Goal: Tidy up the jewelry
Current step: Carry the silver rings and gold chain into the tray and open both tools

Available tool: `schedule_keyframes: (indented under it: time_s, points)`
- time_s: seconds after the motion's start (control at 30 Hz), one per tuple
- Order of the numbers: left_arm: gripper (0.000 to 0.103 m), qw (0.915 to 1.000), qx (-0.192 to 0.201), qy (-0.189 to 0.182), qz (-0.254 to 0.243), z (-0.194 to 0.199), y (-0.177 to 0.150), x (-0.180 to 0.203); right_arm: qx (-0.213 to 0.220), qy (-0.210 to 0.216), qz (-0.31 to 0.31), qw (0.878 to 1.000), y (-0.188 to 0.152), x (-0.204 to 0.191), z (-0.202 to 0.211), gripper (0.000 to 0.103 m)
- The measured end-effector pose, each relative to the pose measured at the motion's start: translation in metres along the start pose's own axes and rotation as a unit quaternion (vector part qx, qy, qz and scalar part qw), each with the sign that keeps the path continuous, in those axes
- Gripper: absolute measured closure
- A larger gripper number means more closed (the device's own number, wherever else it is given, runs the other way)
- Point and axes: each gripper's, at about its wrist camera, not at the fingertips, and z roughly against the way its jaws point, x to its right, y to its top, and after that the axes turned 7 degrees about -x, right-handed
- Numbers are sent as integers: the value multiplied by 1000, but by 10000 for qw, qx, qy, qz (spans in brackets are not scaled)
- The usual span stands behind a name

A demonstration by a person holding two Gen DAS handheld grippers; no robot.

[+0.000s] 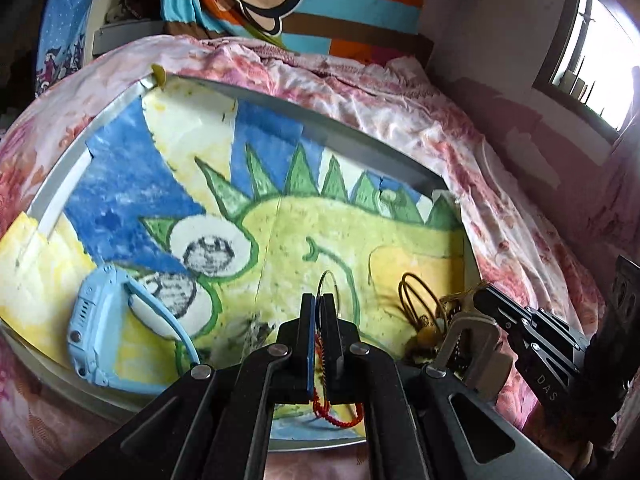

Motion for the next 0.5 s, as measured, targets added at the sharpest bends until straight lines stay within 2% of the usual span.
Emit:
schedule_keyframes:
  time_s: [0.07,0.1,0.2,0.27,0.37,0.43,0.47,0.5]
  points:
    - [100,10000,-27,14,49,1,-1,-1,-35,-22,3,10000,0,0,1,98]
    - [100,10000,-45,12,63,1,0,-1,-40,-47,4,10000,1,0,2,91]
    - [99,9998,-108,6,148,5,3,-3,56,-212,-66,9997,2,3,9,57]
    - [97,9996,-109,-10,248,10,4,-5,129,-228,-132,9996,5,6,16,53]
    - [82,9995,-39,-9,324,21,5,-5,229,-341,-149,9990,10,7,31,49]
    - [78,9995,79,-8,291,34,6,-3,367,-404,-146,9984,14,7,45,39]
    - [76,9996,110,1,272,38,6,-2,422,-410,-153,9982,15,6,50,37]
    - [71,9996,144,8,251,45,5,0,471,-408,-159,9979,16,5,57,32]
